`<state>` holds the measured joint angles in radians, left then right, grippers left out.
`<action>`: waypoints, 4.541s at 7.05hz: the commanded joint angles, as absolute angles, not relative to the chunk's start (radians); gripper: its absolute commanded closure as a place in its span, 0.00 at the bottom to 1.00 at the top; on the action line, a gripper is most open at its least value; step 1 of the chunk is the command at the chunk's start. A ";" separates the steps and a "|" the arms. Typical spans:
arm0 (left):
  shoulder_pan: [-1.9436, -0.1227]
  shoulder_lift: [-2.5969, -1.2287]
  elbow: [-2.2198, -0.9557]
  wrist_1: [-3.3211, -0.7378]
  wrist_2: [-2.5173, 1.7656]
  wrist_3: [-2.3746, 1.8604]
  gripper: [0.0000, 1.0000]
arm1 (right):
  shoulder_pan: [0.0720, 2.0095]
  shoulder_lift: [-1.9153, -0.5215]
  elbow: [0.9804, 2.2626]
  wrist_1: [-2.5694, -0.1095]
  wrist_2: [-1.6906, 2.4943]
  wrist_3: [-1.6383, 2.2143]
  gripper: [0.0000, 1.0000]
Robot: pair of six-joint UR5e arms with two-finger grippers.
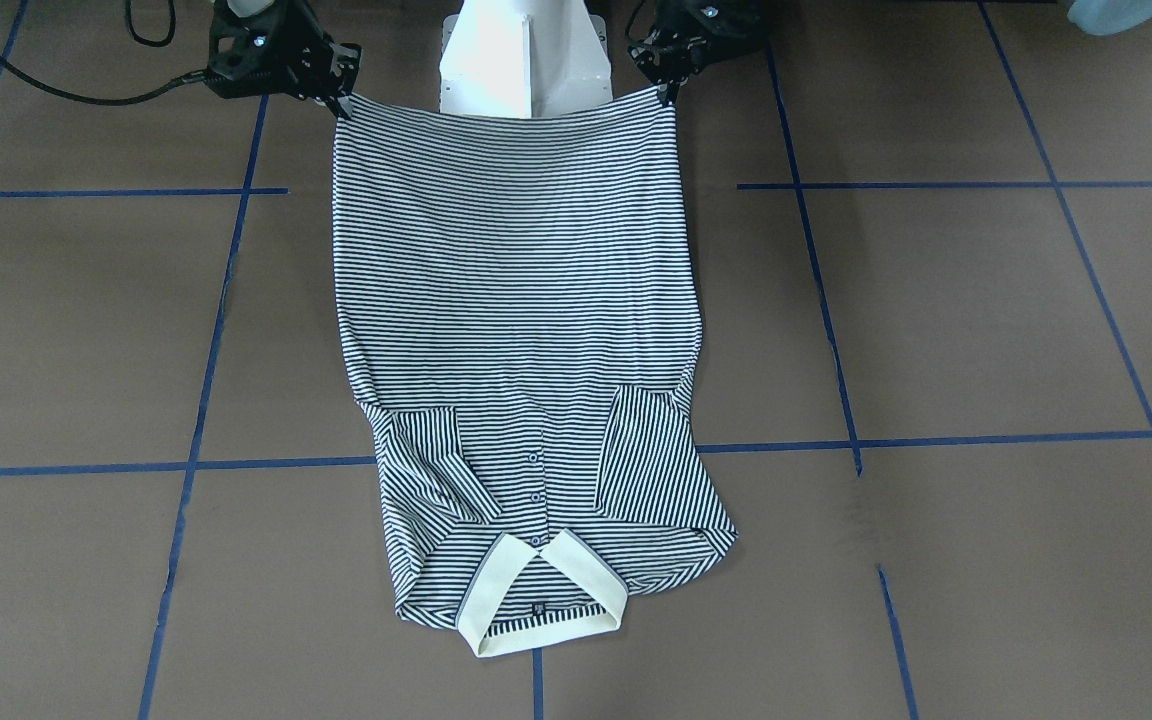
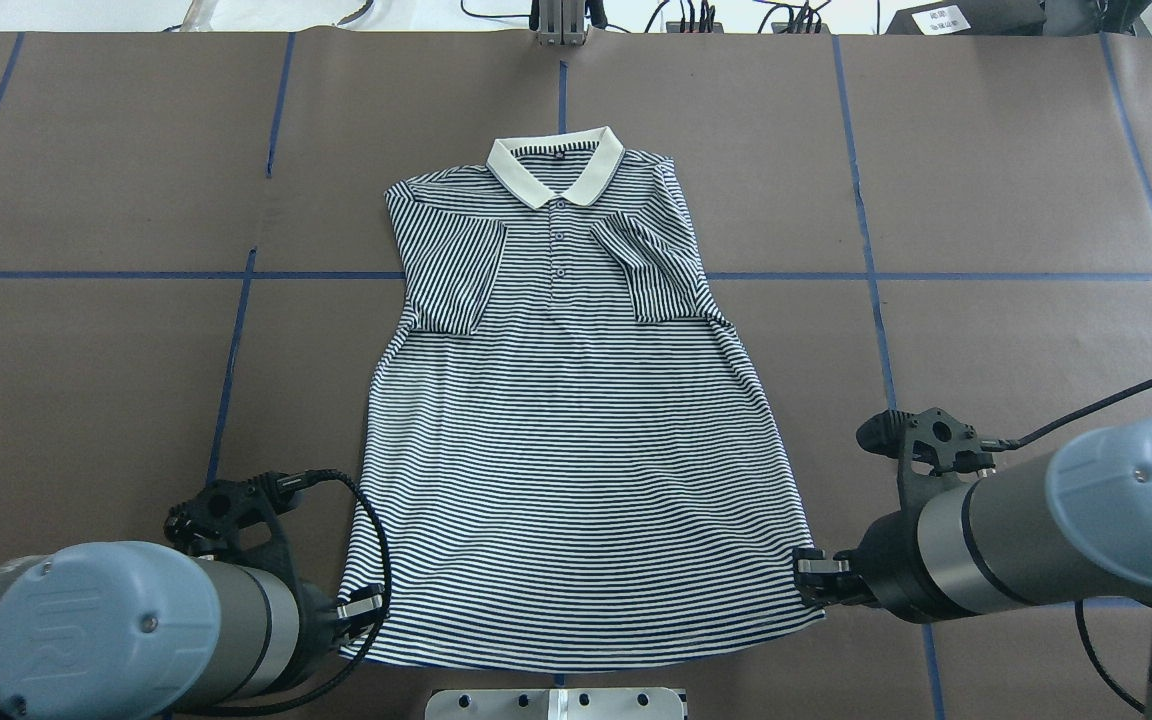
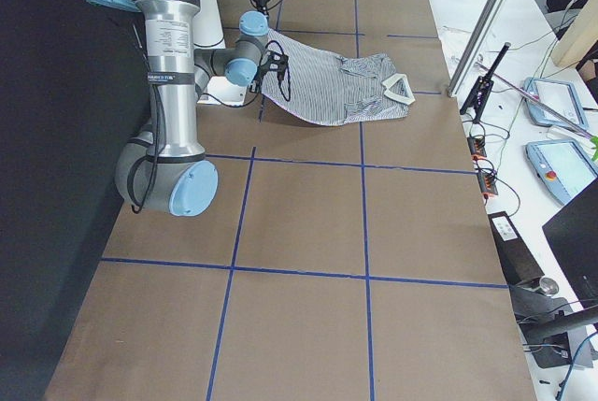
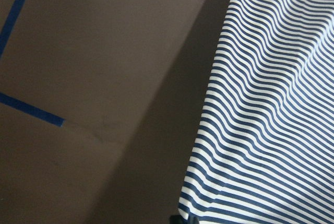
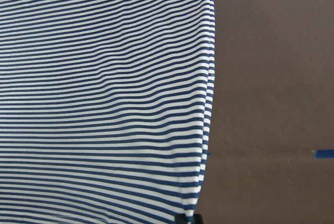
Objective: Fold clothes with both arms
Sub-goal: 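Lift the hem with both grippers and fold it over toward the collar, then release the hem near the collar and hold both grippers above the folded shirt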
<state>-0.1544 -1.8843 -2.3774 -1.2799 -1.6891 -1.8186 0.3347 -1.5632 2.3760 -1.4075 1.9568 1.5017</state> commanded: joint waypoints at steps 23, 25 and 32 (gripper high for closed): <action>-0.778 -2.240 -1.408 -1.911 -1.709 -1.367 1.00 | 0.850 -0.764 1.147 -1.089 1.917 0.989 1.00; -0.778 -2.238 -1.408 -1.911 -1.709 -1.361 0.18 | 0.850 -0.772 1.144 -1.068 1.916 0.988 0.01; -0.773 -2.206 -1.550 -1.853 -1.710 -1.373 0.00 | 0.721 -1.019 1.452 -1.074 1.942 1.116 0.00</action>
<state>-0.7757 -2.2263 -1.4702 -1.8881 -1.7102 -1.3671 0.7760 -0.9233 1.3311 -1.0707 1.9398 1.0407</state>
